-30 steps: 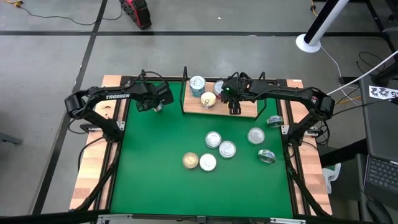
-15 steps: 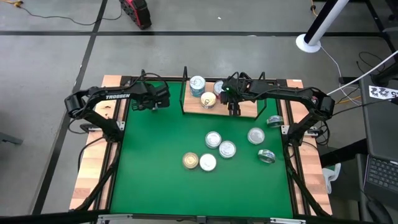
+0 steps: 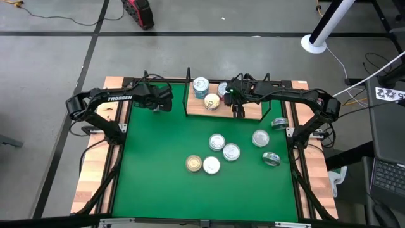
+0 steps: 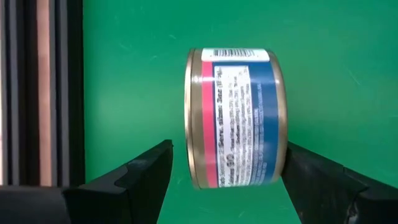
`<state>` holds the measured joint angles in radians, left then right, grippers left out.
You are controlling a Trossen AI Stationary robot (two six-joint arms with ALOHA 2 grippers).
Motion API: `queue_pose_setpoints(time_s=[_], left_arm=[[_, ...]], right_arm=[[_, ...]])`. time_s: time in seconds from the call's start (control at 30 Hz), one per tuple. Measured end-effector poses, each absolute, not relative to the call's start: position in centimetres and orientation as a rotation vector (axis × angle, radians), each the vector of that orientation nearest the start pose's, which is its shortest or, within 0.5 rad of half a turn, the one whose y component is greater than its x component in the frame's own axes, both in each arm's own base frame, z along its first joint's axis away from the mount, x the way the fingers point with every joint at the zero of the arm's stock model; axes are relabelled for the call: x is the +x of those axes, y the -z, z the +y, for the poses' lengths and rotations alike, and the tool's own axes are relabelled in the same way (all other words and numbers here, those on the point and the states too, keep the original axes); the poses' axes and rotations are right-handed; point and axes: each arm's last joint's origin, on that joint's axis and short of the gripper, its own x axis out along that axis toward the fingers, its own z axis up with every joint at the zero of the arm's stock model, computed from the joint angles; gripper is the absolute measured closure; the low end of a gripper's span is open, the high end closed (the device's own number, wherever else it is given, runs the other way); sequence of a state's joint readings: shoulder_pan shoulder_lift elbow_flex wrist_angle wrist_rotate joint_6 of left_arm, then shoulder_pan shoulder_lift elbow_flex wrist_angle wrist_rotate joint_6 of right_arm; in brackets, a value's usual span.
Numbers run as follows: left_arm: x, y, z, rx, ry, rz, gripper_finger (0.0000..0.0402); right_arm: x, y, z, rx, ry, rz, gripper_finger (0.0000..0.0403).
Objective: Stack canned seafood by type on shelf
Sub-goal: Stack the blue pink tuna can on top of the blue pink tuna can on the shelf
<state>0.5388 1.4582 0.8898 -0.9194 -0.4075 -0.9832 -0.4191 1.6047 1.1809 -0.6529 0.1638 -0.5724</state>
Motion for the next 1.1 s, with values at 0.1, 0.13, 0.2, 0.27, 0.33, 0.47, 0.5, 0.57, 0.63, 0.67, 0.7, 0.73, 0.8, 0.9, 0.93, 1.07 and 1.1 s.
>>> queue_pose_setpoints(time_s=[0.1,0.13,0.2,0.27,0.33,0.47,0.5,0.57,0.63,0.67,0.7,0.73,0.8,0.9,0.93,1.07,1.1], left_arm=[[19.72,-19.08,13.21,-0.781,-1.452,1.04,0.0121],[19.7,-19.09,13.23,-0.764,-1.453,1.044,0.0121],[19.7,-19.1,13.24,-0.747,-1.449,1.051,0.0124],[19.7,-19.1,13.25,-0.736,-1.439,1.061,0.0136],[19.72,-19.11,13.25,-0.721,-1.424,1.072,0.0156],[19.99,-19.15,13.42,-0.644,-1.35,1.105,0.0193],[20.04,-19.16,13.46,-0.63,-1.336,1.111,0.0198],[20.1,-19.17,13.51,-0.615,-1.321,1.115,0.02],[20.06,-19.17,13.6,-0.61,-1.314,1.12,0.0195],[20.06,-19.17,13.61,-0.611,-1.314,1.12,0.0191],[20.06,-19.17,13.61,-0.611,-1.315,1.12,0.0188],[20.07,-19.17,13.61,-0.611,-1.314,1.119,0.0187],[20.13,-19.18,13.65,-0.605,-1.308,1.116,0.019],[20.22,-19.2,13.71,-0.569,-1.274,1.134,0.0203],[20.22,-19.2,13.71,-0.557,-1.264,1.143,0.0206],[20.25,-19.2,13.69,-0.523,-1.235,1.167,0.0206],[20.29,-19.2,13.63,-0.519,-1.23,1.169,0.0204]], right_arm=[[29.28,-23.65,-13.56,-0.363,0.199,1.193,0.0136],[29.27,-23.65,-13.56,-0.363,0.199,1.193,0.0136],[29.27,-23.65,-13.56,-0.363,0.199,1.193,0.0136],[29.27,-23.65,-13.56,-0.363,0.199,1.193,0.0136],[29.27,-23.65,-13.56,-0.363,0.199,1.193,0.0136],[29.25,-23.63,-13.55,-0.362,0.198,1.196,0.0136],[29.25,-23.63,-13.54,-0.362,0.197,1.197,0.0136],[29.22,-23.61,-13.53,-0.361,0.196,1.2,0.0136],[29.2,-23.6,-13.52,-0.36,0.195,1.202,0.0136],[29.2,-23.6,-13.52,-0.36,0.195,1.202,0.0136],[29.2,-23.61,-13.53,-0.361,0.195,1.201,0.0136],[29.2,-23.6,-13.53,-0.36,0.195,1.202,0.0136],[29.2,-23.6,-13.52,-0.36,0.195,1.202,0.0136],[29.09,-23.54,-13.47,-0.357,0.189,1.215,0.0136],[29.01,-23.5,-13.45,-0.355,0.186,1.224,0.0136],[28.75,-23.37,-13.36,-0.352,0.18,1.256,0.0136],[28.72,-23.36,-13.35,-0.351,0.179,1.26,0.0136]])
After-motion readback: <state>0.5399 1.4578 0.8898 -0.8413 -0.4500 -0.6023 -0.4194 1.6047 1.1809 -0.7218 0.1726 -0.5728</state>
